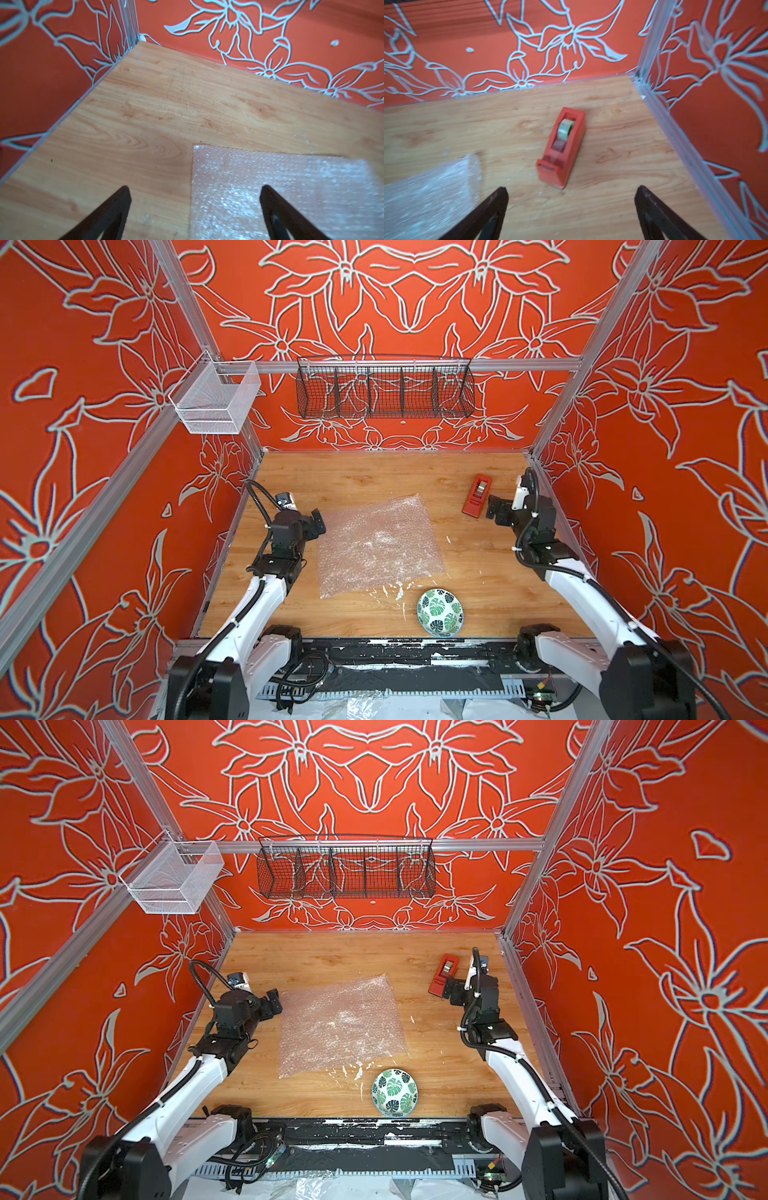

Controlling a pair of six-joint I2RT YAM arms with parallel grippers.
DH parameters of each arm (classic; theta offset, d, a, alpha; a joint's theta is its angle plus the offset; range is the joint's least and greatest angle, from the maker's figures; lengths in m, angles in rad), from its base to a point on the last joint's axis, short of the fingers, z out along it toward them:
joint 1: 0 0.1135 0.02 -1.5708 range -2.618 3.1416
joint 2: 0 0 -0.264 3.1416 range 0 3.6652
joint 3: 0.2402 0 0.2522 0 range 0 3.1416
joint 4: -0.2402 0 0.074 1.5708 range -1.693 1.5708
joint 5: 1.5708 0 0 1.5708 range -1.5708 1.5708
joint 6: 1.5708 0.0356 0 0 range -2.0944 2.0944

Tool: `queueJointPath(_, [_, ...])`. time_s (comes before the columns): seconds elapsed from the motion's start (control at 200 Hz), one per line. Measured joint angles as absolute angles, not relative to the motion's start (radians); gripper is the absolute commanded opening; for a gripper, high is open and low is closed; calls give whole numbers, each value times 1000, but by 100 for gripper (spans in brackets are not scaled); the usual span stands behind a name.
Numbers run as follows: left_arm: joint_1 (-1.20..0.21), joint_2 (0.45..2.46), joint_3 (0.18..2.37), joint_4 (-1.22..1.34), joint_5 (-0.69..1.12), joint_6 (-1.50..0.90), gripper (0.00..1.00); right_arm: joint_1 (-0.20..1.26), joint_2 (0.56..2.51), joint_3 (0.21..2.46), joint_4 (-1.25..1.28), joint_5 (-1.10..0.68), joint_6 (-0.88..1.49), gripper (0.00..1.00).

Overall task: Wrap bowls in bubble wrap
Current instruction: Pick up the bowl from the center of the board.

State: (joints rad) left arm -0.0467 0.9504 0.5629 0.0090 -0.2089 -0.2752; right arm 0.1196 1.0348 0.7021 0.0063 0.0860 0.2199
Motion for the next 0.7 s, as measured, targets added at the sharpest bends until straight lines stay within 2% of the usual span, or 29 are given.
queueJointPath(0.19, [-47, 915, 677, -250, -89, -420, 97, 258, 978, 793, -343, -15, 425, 97])
queueJointPath(0.355, [-47, 915, 694, -419, 23, -504, 97, 482, 961, 788, -595, -1, 591, 97])
queueJointPath(0.44, [-47, 915, 694, -474, 65, -548, 97, 585, 936, 785, -678, 26, 656, 97])
queueJointPath(0.701, [-48, 912, 692, -551, 131, -632, 97, 761, 911, 730, -810, 48, 786, 96])
